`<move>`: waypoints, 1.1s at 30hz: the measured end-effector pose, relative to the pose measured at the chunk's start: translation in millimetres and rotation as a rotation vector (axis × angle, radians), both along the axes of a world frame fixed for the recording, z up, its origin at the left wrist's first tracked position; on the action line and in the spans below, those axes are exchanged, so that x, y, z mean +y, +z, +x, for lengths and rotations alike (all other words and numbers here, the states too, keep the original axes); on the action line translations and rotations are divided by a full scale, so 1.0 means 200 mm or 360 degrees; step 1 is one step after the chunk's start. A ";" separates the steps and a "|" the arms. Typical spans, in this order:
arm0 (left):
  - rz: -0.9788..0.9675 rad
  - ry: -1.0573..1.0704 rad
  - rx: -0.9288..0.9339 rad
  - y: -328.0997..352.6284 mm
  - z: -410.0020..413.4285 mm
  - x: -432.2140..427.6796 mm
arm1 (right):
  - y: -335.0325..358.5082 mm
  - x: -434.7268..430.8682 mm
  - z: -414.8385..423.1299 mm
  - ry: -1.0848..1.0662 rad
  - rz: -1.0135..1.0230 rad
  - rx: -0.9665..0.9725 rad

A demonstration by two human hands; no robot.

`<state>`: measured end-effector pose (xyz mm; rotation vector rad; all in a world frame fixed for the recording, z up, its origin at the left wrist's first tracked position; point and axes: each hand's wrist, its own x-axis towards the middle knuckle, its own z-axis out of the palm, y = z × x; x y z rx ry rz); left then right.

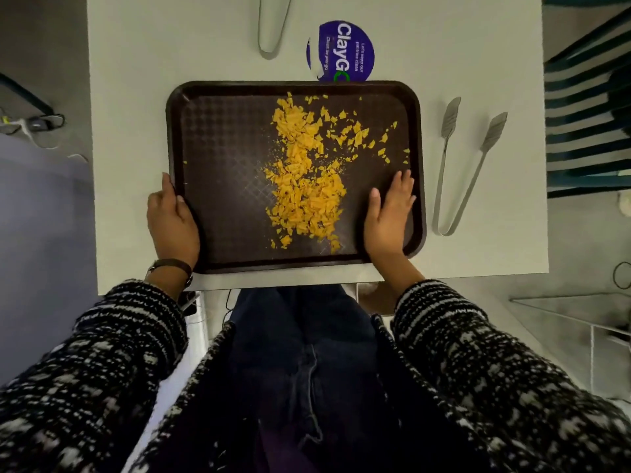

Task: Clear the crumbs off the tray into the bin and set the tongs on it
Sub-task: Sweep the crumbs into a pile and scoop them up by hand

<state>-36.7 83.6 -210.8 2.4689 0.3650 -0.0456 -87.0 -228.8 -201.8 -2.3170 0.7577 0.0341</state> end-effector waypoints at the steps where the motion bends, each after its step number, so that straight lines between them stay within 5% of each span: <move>1: 0.0004 0.0006 0.0009 0.00 0.00 0.00 | -0.01 0.02 0.02 0.0037 -0.0047 0.0039; 4: 0.0018 0.0014 0.0026 -0.01 0.00 0.00 | -0.03 0.16 0.07 0.0253 -0.0085 0.0045; 8: 0.0044 0.0005 0.0009 0.01 0.00 -0.01 | 0.01 0.30 0.12 0.0659 0.0261 -0.0115; 12: 0.0019 0.0007 0.0013 0.03 0.00 -0.02 | 0.03 0.10 0.21 0.0501 0.0037 -0.0249; 18: 0.0040 -0.0014 -0.0004 0.03 0.00 -0.01 | -0.05 -0.17 0.32 0.0488 -0.0426 0.0107; 25: 0.0018 -0.0004 0.0014 0.03 0.00 -0.02 | 0.00 0.07 0.30 0.0806 -0.0053 -0.0136; 33: 0.0030 -0.0018 0.0034 0.02 0.00 -0.01 | -0.03 -0.20 0.52 0.0447 -0.0303 0.0030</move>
